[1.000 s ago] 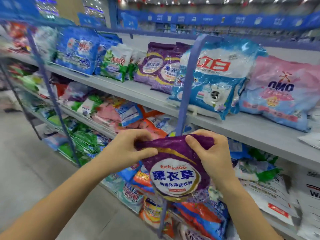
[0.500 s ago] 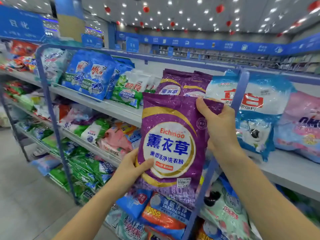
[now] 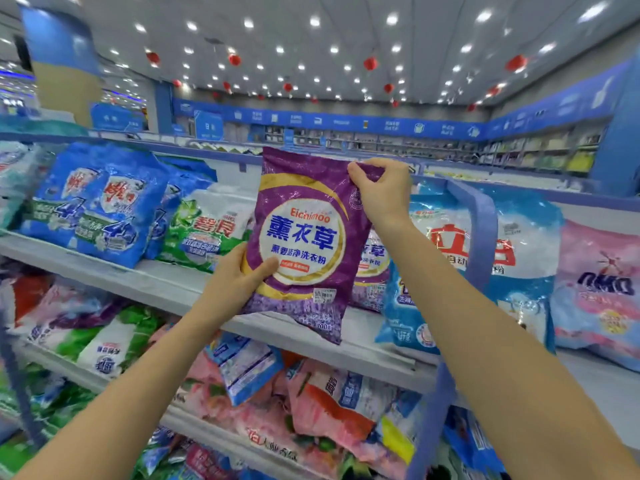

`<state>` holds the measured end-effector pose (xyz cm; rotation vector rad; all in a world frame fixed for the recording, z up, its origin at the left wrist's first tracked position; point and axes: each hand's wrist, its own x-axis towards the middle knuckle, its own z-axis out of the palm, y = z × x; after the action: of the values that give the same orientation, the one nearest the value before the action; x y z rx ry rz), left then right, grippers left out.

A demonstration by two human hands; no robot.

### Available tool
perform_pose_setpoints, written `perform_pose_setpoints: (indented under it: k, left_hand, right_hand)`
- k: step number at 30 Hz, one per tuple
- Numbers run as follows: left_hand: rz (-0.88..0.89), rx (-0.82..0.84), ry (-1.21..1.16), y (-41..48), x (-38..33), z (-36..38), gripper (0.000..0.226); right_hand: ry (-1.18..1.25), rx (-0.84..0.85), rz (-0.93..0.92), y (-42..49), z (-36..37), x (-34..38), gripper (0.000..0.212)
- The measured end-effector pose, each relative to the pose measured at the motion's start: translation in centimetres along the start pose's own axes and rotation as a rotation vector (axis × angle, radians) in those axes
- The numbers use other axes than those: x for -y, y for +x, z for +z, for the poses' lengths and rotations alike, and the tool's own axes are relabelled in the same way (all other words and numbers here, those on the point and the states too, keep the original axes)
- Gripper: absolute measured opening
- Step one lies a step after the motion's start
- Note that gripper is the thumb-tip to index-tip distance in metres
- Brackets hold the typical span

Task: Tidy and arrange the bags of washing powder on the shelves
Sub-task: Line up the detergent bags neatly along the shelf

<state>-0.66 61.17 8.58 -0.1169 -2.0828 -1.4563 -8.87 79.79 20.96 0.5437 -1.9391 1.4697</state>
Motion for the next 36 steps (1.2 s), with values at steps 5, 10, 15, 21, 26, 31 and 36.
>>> perform_pose_setpoints:
  k: [5, 10, 15, 21, 26, 31, 36]
  left_hand:
    - [-0.096, 0.103, -0.140, 4.6, 3.6, 3.1, 0.025]
    - [-0.178, 0.197, -0.112, 6.9, 6.4, 7.1, 0.030]
    - [-0.172, 0.292, -0.059, 8.9, 6.4, 9.0, 0.056]
    - [-0.211, 0.429, -0.062, 8.2, 5.6, 11.8, 0.058]
    - [0.286, 0.310, 0.379, 8.1, 6.7, 9.8, 0.077]
    - [0.566, 0.648, 0.771, 9.4, 8.4, 8.8, 0.089]
    - [0.534, 0.656, 0.898, 10.1, 9.2, 8.3, 0.094]
  right_hand:
    - [-0.312, -0.060, 0.008, 2.0, 0.8, -3.0, 0.020]
    - [-0.495, -0.102, -0.109, 1.5, -0.4, -3.9, 0.025]
    - [-0.568, -0.002, -0.240, -5.2, 1.4, -6.1, 0.027]
    - [-0.829, 0.285, 0.074, -10.2, 4.2, -11.6, 0.052]
    - [-0.822, 0.172, 0.183, -9.8, 4.3, -13.0, 0.059]
    - [-0.851, 0.134, 0.198, -8.6, 4.2, -14.0, 0.053]
    - [-0.902, 0.214, 0.187, -8.2, 4.0, -14.1, 0.060]
